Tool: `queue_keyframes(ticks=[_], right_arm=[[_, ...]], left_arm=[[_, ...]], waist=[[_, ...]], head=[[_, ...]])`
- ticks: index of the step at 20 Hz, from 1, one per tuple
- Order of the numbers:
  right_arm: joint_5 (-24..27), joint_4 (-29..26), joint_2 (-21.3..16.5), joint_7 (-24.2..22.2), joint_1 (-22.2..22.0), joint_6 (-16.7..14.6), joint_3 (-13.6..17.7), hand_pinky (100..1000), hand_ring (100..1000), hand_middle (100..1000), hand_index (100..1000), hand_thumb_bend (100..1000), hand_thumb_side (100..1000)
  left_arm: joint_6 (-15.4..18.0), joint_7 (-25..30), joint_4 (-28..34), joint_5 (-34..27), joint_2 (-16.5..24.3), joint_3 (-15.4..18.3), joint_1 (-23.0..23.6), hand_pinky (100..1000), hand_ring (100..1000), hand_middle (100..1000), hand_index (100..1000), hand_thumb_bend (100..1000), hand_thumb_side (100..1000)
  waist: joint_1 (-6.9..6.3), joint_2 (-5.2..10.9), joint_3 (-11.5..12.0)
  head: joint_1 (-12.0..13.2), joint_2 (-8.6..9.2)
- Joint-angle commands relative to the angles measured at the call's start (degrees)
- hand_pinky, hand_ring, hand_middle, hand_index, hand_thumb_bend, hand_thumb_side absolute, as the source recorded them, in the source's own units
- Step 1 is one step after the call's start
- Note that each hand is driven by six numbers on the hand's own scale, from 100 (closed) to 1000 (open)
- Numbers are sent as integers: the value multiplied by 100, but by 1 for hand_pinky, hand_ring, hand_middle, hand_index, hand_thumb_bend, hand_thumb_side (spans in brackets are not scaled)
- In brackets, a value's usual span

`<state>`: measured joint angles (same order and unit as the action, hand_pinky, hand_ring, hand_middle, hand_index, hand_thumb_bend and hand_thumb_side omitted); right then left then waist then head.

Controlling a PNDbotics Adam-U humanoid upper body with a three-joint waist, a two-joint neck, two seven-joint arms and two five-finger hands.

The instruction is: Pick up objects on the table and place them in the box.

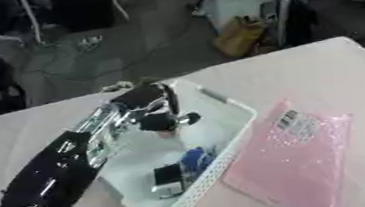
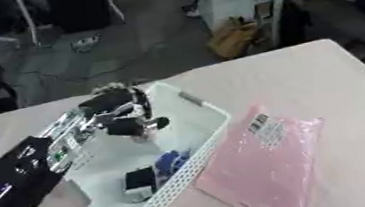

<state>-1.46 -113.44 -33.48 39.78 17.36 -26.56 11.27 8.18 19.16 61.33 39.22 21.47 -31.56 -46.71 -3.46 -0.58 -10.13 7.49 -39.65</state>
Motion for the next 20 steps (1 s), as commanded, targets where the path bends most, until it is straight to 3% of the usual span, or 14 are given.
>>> queue_keyframes(ticks=[1,12,13,14,15,16,20], right_arm=[[4,-116,-89,50,64,-32,27,767,809,755,736,100,1000],[-8,-116,-113,64,62,-30,34,768,810,755,737,100,1000],[-8,-116,-120,67,63,-32,34,768,810,755,737,100,1000],[-10,-116,-127,70,63,-35,38,768,809,755,737,100,1000],[-12,-116,-132,74,65,-38,39,768,809,755,737,100,1000],[-16,-116,-138,78,63,-40,43,768,809,755,737,100,1000],[-35,-116,-154,102,61,-45,60,768,809,755,738,100,1000]], left_arm=[[73,360,150,-161,194,101,-173,1000,1000,1000,1000,717,1000],[-103,410,432,-168,205,227,-183,1000,1000,1000,1000,695,1000],[-149,349,544,-172,225,260,-165,1000,1000,1000,1000,546,1000],[-225,186,749,-203,257,375,-153,1000,1000,1000,1000,656,1000],[-325,41,975,-238,303,452,-118,1000,1000,1000,1000,656,1000],[-443,-200,1274,-309,350,605,-101,944,1000,1000,1000,571,1000],[-996,-1363,2498,-874,567,1126,61,853,979,1000,1000,473,1000]], waist=[[-2,60,14],[8,69,27],[9,69,28],[14,70,39],[16,69,41],[23,68,52],[40,61,85]], head=[[1,42],[-22,-24],[-26,-31],[-37,-42],[-40,-46],[-55,-57],[-64,-88]])
